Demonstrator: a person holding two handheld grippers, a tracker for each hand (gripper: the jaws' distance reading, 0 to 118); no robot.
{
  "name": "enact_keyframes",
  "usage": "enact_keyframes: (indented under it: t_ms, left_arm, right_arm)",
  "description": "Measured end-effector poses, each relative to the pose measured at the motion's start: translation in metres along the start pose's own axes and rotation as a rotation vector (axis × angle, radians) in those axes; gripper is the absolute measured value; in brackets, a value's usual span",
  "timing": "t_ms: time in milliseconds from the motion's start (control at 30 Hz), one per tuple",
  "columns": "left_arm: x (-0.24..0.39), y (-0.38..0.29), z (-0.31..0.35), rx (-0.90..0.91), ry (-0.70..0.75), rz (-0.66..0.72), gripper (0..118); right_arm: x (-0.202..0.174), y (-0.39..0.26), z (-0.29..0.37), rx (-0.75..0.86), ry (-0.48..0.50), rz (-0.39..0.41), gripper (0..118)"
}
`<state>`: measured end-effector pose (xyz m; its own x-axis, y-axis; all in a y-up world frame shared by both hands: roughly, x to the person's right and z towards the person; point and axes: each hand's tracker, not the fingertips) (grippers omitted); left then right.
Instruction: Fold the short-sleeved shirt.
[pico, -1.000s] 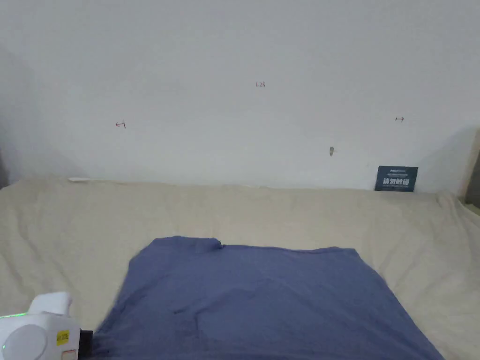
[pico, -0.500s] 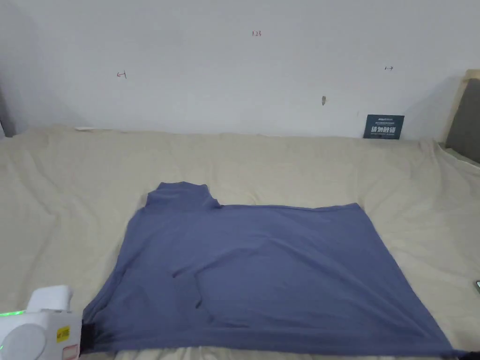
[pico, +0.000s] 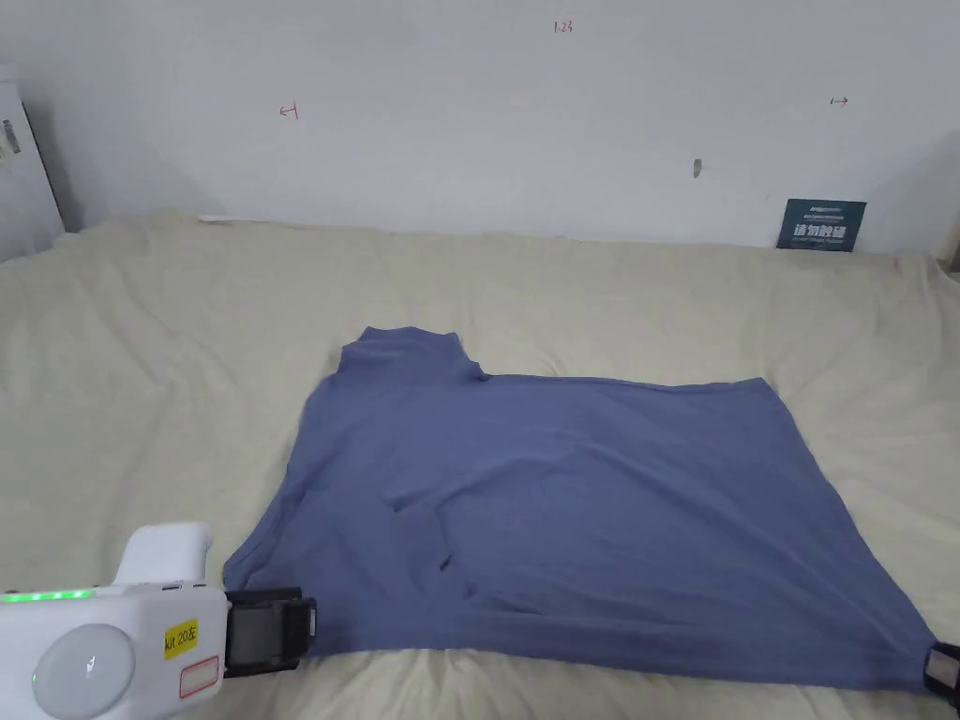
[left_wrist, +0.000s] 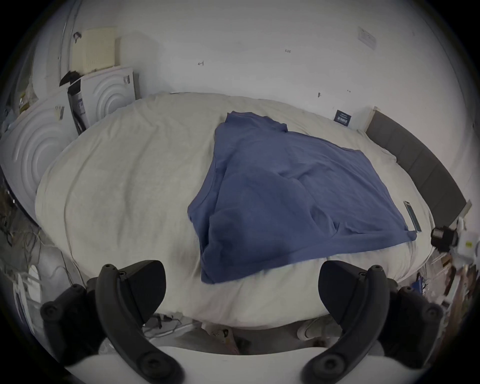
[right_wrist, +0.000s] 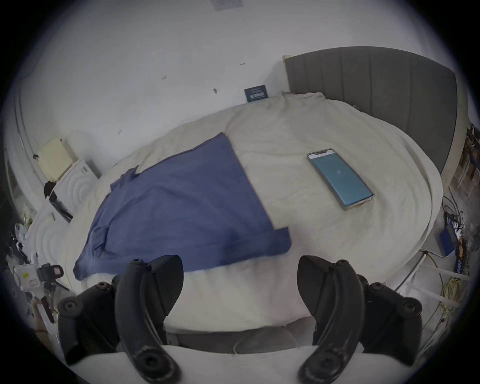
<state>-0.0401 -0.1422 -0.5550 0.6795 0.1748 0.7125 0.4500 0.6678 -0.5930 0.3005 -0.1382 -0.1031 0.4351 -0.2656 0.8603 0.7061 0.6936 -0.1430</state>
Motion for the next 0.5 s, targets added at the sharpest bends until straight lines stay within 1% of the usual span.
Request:
enact_keyframes:
  t_ms: [33,67,100,133,167,200,233,300,333,367,400,467,500]
  left_arm:
    - [0.0,-0.006,0.002,0.0,0.016,0.025,108]
    - [-0.002,-0.015,0.005,0.032,0.051,0.043,94]
    - [-0.004,-0.021,0.006,0.057,0.091,0.056,59]
    - [-0.005,-0.025,0.005,0.044,0.116,0.036,28]
    - [-0.005,-0.03,0.004,0.054,0.126,0.023,6]
    - [-0.007,-0.034,0.004,0.063,0.174,0.016,5]
    - [-0.01,-0.039,0.003,0.046,0.177,0.016,2]
    - [-0.015,-0.047,0.004,0.011,0.111,0.075,0]
    - [-0.016,-0.05,0.005,0.007,0.107,0.087,0]
    - [-0.017,-0.053,0.003,-0.008,0.111,0.079,0]
    - [-0.016,-0.053,0.002,0.015,0.124,0.057,0]
    - [-0.013,-0.049,-0.001,0.018,0.14,0.027,0]
    - [-0.011,-0.047,-0.003,0.024,0.132,0.011,14]
  right_arm:
    - [-0.006,-0.008,0.003,0.014,-0.002,0.038,82]
    - [-0.011,-0.016,0.007,0.023,-0.005,0.085,66]
    - [-0.018,-0.022,0.009,0.022,-0.035,0.106,20]
    - [-0.022,-0.027,0.008,0.044,-0.065,0.122,0]
    - [-0.025,-0.029,0.008,0.05,-0.068,0.154,0]
    - [-0.025,-0.029,0.006,0.017,-0.063,0.158,0]
    - [-0.028,-0.03,0.005,0.0,-0.046,0.166,0]
    - [-0.03,-0.032,0.004,0.0,-0.001,0.133,0]
    - [-0.03,-0.034,0.001,-0.015,0.02,0.135,0]
    - [-0.032,-0.034,-0.002,-0.013,0.003,0.132,0]
    - [-0.033,-0.035,-0.005,-0.015,0.002,0.134,0]
    - [-0.037,-0.038,-0.011,-0.032,-0.017,0.161,0]
    - [-0.038,-0.037,-0.013,-0.039,-0.015,0.17,0]
